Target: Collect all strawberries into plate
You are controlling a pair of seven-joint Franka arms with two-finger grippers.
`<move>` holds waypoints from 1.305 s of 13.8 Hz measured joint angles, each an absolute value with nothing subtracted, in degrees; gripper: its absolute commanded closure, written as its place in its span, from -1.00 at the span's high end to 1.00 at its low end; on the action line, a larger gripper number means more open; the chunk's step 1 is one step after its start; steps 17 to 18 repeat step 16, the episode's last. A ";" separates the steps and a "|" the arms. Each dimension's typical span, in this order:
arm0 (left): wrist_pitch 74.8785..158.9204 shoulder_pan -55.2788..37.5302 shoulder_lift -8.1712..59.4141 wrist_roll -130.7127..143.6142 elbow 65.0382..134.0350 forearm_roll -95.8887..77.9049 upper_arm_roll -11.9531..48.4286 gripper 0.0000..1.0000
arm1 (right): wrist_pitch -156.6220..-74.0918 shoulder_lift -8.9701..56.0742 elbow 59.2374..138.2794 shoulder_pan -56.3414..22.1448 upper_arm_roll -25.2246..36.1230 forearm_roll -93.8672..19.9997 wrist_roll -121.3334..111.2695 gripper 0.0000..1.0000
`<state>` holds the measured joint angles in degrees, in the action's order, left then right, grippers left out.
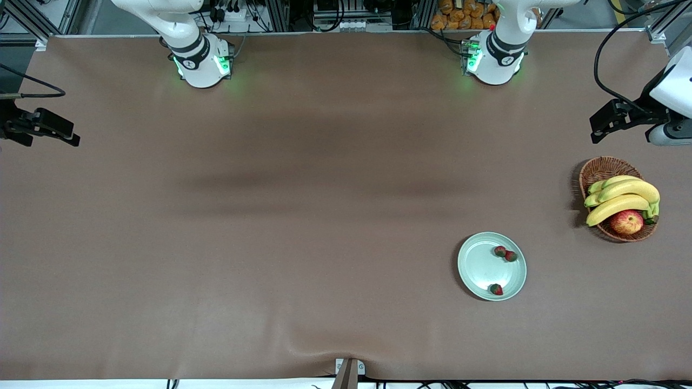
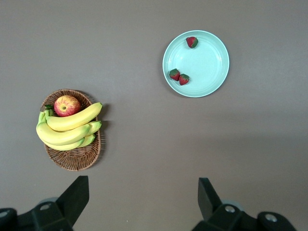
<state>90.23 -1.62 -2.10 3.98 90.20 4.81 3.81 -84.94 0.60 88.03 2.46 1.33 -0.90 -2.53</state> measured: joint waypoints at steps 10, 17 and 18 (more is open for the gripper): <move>90.23 -1.74 -1.95 3.98 90.20 4.81 3.82 1.00 | -84.94 0.60 88.03 2.46 1.33 -0.90 -2.53 1.00; 90.18 -1.73 -1.52 3.98 90.20 2.48 3.79 1.00 | -84.94 0.60 88.03 2.46 1.33 -0.91 -2.53 1.00; 90.18 -1.73 -1.52 3.98 90.20 2.48 3.79 1.00 | -84.94 0.60 88.03 2.46 1.33 -0.91 -2.53 1.00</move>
